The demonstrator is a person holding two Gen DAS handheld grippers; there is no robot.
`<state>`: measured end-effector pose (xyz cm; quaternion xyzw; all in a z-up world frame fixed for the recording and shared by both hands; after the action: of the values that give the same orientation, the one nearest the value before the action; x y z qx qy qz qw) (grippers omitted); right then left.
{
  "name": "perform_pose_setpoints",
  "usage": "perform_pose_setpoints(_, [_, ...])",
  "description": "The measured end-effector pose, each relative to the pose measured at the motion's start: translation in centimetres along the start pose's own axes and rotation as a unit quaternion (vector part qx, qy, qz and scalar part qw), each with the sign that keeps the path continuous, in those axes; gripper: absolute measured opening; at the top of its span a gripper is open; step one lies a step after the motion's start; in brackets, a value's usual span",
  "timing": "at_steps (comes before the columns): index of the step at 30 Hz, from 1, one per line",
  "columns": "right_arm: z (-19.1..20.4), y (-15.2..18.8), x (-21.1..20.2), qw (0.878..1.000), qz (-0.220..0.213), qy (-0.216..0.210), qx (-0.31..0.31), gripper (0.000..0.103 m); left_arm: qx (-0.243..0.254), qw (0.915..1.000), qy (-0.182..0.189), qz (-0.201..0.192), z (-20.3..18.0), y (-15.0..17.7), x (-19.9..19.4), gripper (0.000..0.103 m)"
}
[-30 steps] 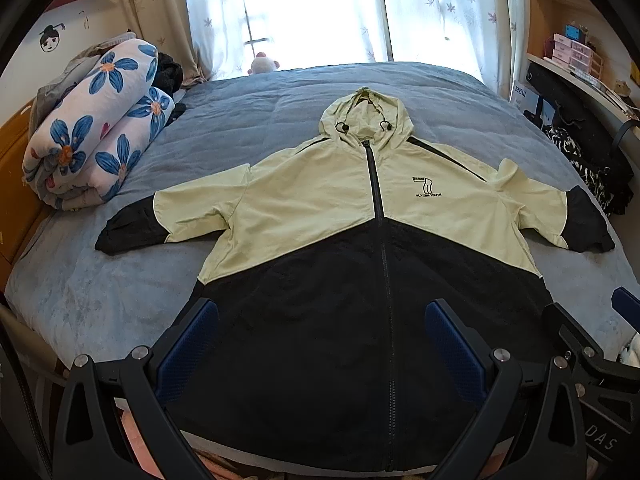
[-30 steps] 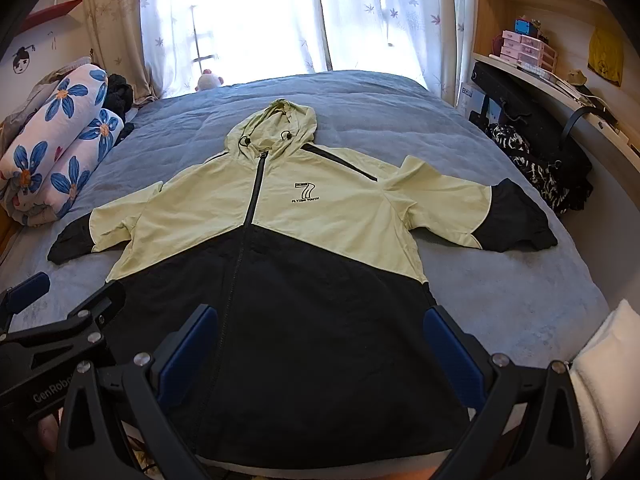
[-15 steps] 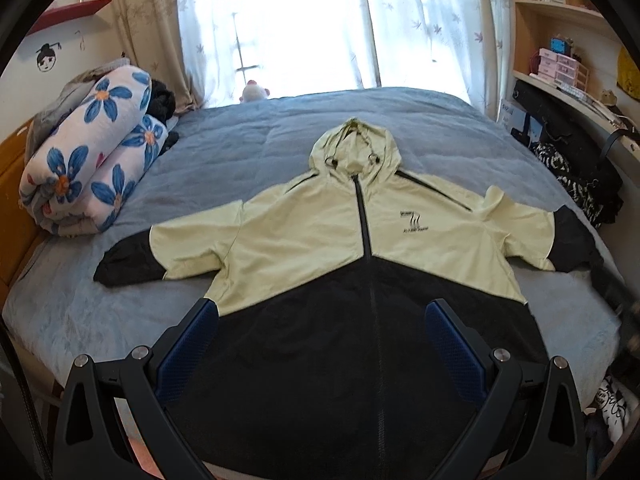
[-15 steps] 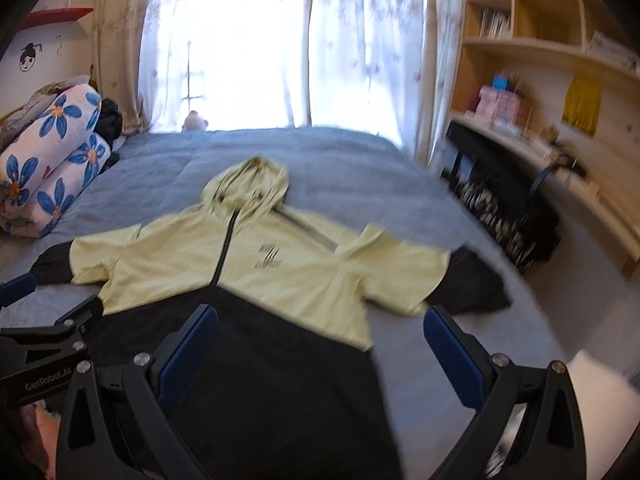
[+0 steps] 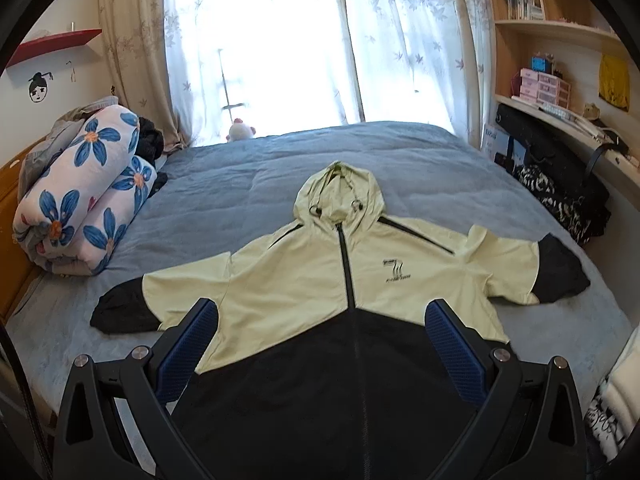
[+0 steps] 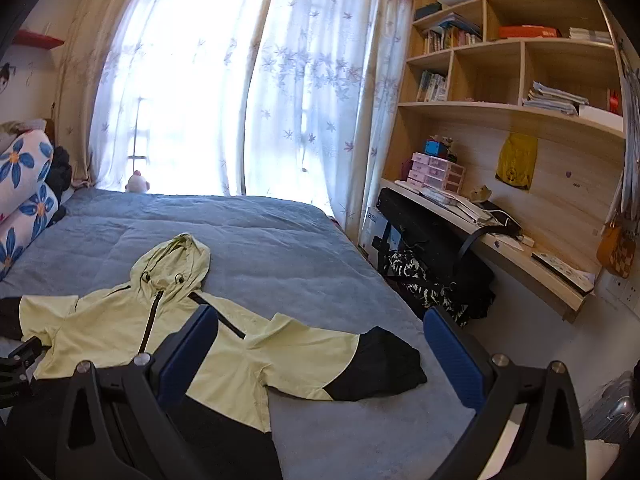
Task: Fold large clothes
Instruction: 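Reach the right tool to the black sleeve cuff and grasp it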
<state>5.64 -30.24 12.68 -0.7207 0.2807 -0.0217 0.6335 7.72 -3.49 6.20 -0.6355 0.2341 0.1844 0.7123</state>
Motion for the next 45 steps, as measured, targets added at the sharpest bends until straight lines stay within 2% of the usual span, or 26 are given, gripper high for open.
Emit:
perform_pose_setpoints(4, [-2.0,-0.3,1.8,1.000,0.002,0.024,0.017,0.103,0.002,0.9998,0.010,-0.018,-0.7,-1.6,0.5,0.102])
perform_pose_setpoints(7, [-3.2,0.7,4.2,0.998,0.033,0.025,0.045,0.103,0.005,0.9997,0.009,-0.022,-1.4,-2.3,1.5,0.102])
perform_pose_setpoints(10, [-3.7,2.5,6.7,0.994,0.067,0.018,0.079,0.103,0.008,0.9998,0.006,-0.019,-2.1,-2.7,3.0,0.102])
perform_pose_setpoints(16, [-3.9,7.2,12.5,0.978,0.147,0.002,0.145,0.103,0.018,0.9996,-0.011,-0.017,-3.9,-2.9,6.5,0.102])
perform_pose_setpoints(18, [-3.9,8.9,14.2,0.972,0.165,0.013,0.165,0.103,0.027,0.9994,-0.011,-0.018,-4.8,-2.9,8.0,0.102])
perform_pose_setpoints(23, [-4.1,13.6,18.6,0.953,0.217,0.019,0.212,0.103,0.033,0.9993,0.006,-0.017,-6.5,-2.8,11.7,0.102])
perform_pose_setpoints(28, [-4.9,17.6,21.6,0.932,0.253,0.030,0.257,0.102,0.019,0.9992,0.035,0.003,-8.1,-2.4,16.2,0.102])
perform_pose_setpoints(31, [-5.7,20.0,23.1,0.917,0.269,0.033,0.292,0.102,0.010,0.9986,0.047,0.020,-9.1,-1.6,18.9,0.102])
perform_pose_setpoints(35, [-6.6,23.2,25.4,0.897,0.298,0.042,0.325,0.098,0.011,0.9950,0.082,0.057,-11.0,-0.5,22.4,0.102])
perform_pose_setpoints(40, [-7.7,26.4,27.6,0.874,0.321,0.063,0.359,0.098,0.014,0.9926,0.086,0.085,-13.1,1.4,25.3,0.100])
perform_pose_setpoints(41, [-8.1,27.1,28.1,0.867,0.324,0.067,0.372,0.097,0.018,0.9909,0.092,0.097,-13.6,2.0,26.1,0.094])
perform_pose_setpoints(42, [-8.3,27.5,28.3,0.863,0.326,0.071,0.380,0.096,0.022,0.9898,0.095,0.104,-13.9,2.4,26.5,0.081])
perform_pose_setpoints(44, [-9.3,28.3,29.1,0.855,0.327,0.083,0.394,0.093,0.027,0.9875,0.097,0.121,-14.5,3.2,27.5,0.066])
perform_pose_setpoints(45, [-9.7,28.5,29.6,0.853,0.326,0.089,0.397,0.093,0.024,0.9856,0.101,0.134,-14.8,3.7,28.1,0.065])
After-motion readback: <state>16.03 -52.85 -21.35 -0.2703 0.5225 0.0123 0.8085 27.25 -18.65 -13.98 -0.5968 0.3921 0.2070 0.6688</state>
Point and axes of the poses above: each gripper's, at about its wrist camera, not at the fingertips, and x roughly the way its jaws point, z to its left, y to its underside, the point moved 6 cm from there along x, roughly the way its jaws point, and after that the axes turned 3 degrees about -z, right-handed, at the moved point
